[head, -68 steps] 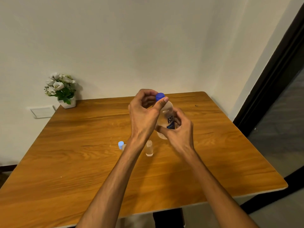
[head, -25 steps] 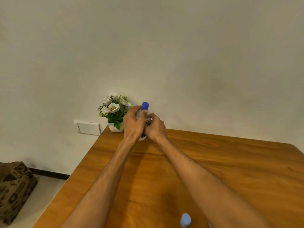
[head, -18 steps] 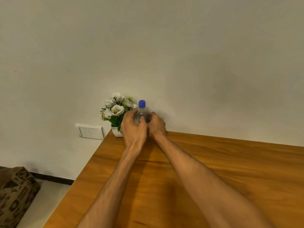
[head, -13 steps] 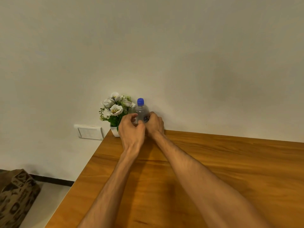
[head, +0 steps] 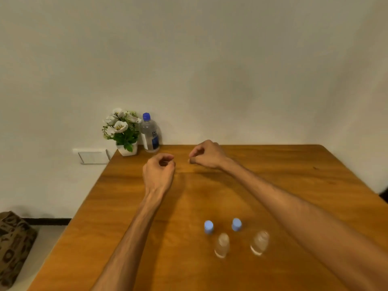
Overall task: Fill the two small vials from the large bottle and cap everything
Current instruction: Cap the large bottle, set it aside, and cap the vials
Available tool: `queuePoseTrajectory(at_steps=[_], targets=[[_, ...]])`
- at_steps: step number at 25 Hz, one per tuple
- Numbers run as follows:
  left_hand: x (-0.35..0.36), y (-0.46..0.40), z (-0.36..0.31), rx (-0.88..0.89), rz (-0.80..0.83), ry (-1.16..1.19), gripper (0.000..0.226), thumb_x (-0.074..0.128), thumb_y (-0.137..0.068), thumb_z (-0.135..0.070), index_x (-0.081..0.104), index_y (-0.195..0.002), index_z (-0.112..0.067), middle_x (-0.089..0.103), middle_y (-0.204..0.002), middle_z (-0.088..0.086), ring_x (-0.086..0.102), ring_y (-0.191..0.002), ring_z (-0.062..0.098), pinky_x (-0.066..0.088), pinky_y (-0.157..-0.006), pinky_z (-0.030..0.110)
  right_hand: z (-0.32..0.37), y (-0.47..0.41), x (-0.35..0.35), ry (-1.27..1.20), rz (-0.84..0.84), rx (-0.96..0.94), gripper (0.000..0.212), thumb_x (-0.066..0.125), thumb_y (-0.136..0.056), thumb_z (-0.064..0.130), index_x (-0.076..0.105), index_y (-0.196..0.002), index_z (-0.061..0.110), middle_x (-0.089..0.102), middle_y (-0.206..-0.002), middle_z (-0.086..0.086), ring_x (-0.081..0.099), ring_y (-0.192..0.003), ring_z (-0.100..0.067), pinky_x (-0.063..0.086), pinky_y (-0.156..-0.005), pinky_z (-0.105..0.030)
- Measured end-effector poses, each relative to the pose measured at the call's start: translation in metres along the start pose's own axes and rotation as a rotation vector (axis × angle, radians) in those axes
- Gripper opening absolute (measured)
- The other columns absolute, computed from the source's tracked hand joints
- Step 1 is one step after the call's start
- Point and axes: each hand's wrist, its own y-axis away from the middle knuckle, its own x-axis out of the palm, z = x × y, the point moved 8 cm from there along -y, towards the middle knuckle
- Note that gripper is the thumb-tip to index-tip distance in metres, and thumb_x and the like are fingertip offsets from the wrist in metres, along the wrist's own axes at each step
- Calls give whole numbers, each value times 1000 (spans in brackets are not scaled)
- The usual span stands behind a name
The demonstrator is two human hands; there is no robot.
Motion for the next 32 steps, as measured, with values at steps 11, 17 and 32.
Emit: queuePoseTrajectory(at_steps=[11,17,32], targets=[[26,187,-84,92,-139,243,25,66,-89,0,76,-96,-22,73,-95,-4,66,-85,1,57,-77,21,-114,161,-56,-62,17,25,12,81,-86,21,82,-95,30,79,-91,11,75,-94,-13,61,-94,-40],[40,209,-110,244,-79,159,25,64,-79,-6,77,-98,-16,69,-94,-3,66,-85,11,55,-74,23,-85,163,-35,196,216,-7,19,84,-85,35,81,-102,27,77,-80,7,73,-77,-10,57,-70,-28],[143,169,-95,345,630,-1114,35,61,-98,-44,68,-122,-20,73,-121,6,65,-121,27,33,-120,50,-158,254,-3,-363,68,17,69,96,-71,34,66,-133,30,75,-120,15,71,-104,0,50,-76,-12]])
